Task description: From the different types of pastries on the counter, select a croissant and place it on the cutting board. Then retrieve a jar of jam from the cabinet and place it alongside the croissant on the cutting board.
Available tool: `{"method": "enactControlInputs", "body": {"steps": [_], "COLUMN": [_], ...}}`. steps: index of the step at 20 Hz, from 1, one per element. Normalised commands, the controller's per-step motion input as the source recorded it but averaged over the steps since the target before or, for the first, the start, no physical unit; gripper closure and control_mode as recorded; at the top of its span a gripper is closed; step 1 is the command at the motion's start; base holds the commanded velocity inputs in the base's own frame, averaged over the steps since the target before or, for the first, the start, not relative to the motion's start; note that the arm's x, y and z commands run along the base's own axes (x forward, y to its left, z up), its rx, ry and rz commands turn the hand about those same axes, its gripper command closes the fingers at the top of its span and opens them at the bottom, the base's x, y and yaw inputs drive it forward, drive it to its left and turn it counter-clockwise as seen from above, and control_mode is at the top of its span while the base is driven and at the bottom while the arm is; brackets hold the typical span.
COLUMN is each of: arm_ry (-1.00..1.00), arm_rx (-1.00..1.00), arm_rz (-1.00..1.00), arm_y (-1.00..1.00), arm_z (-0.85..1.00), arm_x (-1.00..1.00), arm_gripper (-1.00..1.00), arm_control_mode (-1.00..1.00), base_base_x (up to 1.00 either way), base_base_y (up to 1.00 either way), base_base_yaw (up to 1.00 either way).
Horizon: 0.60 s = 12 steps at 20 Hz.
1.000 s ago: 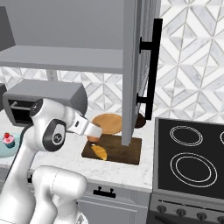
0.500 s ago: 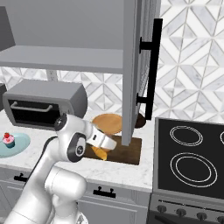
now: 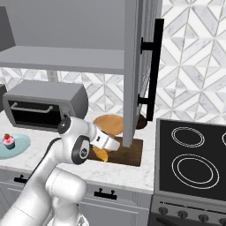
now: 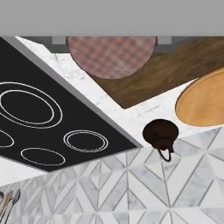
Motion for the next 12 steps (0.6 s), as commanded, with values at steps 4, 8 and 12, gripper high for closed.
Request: {"method": "enactControlInputs", "body": {"steps": [4, 8, 12], "arm_ry": [0.00, 0.02, 0.03], "arm_rx": [0.00, 0.00, 0.00], "arm_rz": [0.00, 0.00, 0.00], "arm_y": [0.05, 0.24, 0.32], "arm_z": [-0.47, -0.85, -1.00], "arm_x": [0.43, 0.37, 0.25], "arm_gripper": [1.00, 1.00, 1.00], "arm_control_mode": [-1.00, -1.00, -1.00], "base_base_x": [0.00, 0.00, 0.00], "base_base_y": [0.00, 0.00, 0.00], "base_base_yaw": [0.00, 0.00, 0.00]}}
